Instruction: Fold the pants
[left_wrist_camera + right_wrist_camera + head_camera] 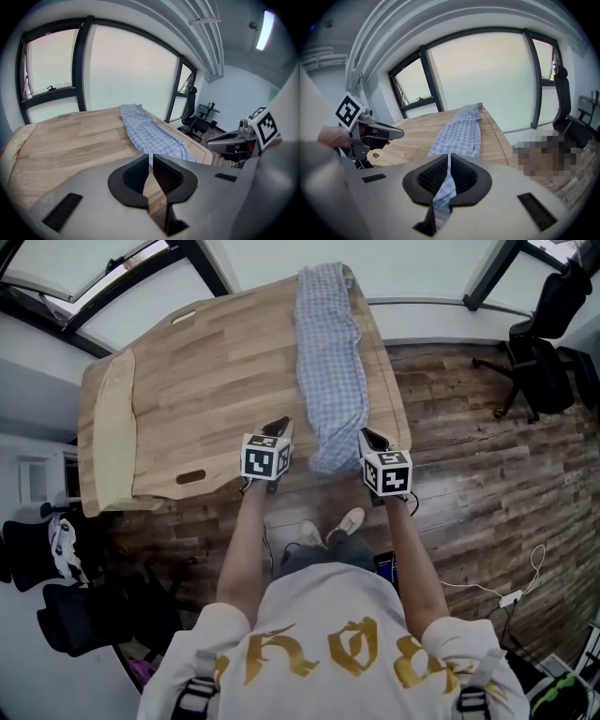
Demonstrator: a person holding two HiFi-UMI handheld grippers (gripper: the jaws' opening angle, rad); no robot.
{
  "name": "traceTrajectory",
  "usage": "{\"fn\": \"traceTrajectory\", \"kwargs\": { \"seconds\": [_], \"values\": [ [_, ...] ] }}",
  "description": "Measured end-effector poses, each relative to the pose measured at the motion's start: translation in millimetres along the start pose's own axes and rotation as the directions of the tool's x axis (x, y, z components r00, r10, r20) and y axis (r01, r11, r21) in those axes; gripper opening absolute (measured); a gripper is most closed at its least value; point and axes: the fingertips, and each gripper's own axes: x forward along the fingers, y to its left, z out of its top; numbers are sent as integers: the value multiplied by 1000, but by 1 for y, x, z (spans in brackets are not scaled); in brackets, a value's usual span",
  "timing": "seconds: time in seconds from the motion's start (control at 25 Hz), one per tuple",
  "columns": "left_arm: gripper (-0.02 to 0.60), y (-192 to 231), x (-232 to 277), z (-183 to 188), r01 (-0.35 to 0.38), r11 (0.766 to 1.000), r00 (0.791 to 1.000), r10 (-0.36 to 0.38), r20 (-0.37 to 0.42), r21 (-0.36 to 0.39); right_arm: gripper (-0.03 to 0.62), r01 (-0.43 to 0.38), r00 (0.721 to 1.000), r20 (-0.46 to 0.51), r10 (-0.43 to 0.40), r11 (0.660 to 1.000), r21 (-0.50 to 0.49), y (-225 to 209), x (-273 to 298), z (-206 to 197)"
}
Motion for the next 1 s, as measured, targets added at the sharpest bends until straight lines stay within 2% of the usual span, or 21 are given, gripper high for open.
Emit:
{"fn": "traceTrajectory", "kwargs": {
  "seconds": [0.16,0.24,0.36,0.44,0.56,0.68,0.76,0.8,0.88,1.0],
  "values": [
    [43,-14,6,-38,63,998,998,-63,-20,-4,30,-10,998,-62,10,1000,2,26,2,-46],
    [44,-17,9,-58,85,996,995,-84,-44,4,105,-49,994,-94,52,998,32,44,6,-67],
    [44,-22,12,-82,110,994,992,-110,-65,5,114,-67,989,-131,70,997,30,62,12,-92],
    [44,-24,13,-94,120,993,990,-119,-72,7,127,-67,983,-168,72,997,37,70,19,-110],
    [44,-23,11,-104,127,992,989,-126,-82,10,163,-79,969,-225,100,992,101,82,29,-135],
    [44,-24,7,-110,145,989,986,-144,-88,9,169,-37,965,-253,76,988,152,80,40,-149],
    [44,-27,5,-112,158,987,984,-156,-91,14,148,-5,967,-252,44,988,153,75,46,-147],
    [44,-28,4,-112,164,986,983,-162,-92,18,96,0,969,-246,36,989,145,75,47,-143],
    [44,-29,3,-111,172,985,981,-169,-92,26,57,-26,971,-232,54,992,123,82,43,-133],
    [44,-31,2,-109,180,983,980,-176,-90,30,55,-85,975,-194,106,990,114,96,19,-119]
  ]
}}
